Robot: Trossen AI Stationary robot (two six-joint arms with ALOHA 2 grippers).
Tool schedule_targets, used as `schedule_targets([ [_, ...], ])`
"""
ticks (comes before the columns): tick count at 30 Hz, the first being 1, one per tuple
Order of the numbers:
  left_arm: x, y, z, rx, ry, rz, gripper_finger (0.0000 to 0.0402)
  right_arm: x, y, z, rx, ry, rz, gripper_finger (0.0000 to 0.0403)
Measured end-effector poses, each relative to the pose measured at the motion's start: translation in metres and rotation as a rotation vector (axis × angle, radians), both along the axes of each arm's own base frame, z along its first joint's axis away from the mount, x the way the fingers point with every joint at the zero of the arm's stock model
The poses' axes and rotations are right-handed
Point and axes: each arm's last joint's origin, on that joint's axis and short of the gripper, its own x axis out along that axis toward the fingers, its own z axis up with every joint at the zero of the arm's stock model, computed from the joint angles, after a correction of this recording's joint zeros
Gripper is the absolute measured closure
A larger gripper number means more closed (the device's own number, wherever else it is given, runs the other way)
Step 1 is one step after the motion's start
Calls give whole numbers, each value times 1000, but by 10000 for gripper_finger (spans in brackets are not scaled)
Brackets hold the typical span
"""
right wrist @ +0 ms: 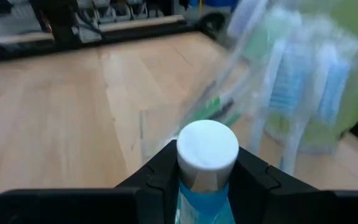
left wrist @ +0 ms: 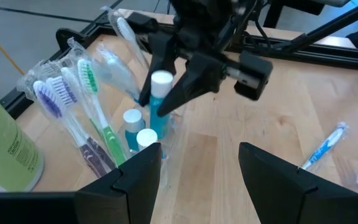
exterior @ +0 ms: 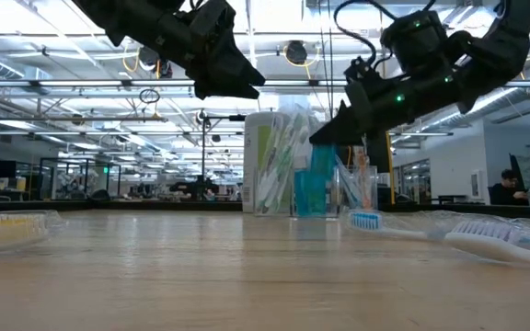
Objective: Pick & Place toothbrushing station
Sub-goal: Put the mouthwash into the transparent organizer, then put the blue toothbrush into the transparent organizer
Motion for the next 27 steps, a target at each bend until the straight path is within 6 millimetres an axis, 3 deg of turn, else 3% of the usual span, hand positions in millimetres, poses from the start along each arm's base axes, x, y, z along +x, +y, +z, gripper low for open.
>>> schedule_targets([
  [8,0,0,0,2,1,-1,179,0,-5,-8,21,47,48,300],
  [21,0,0,0,1,1,-1,179,-1,-5,-8,22,52,47,233],
  [27,0,0,-1,0,7,-1,179,0,0,1,10,0,66,225],
])
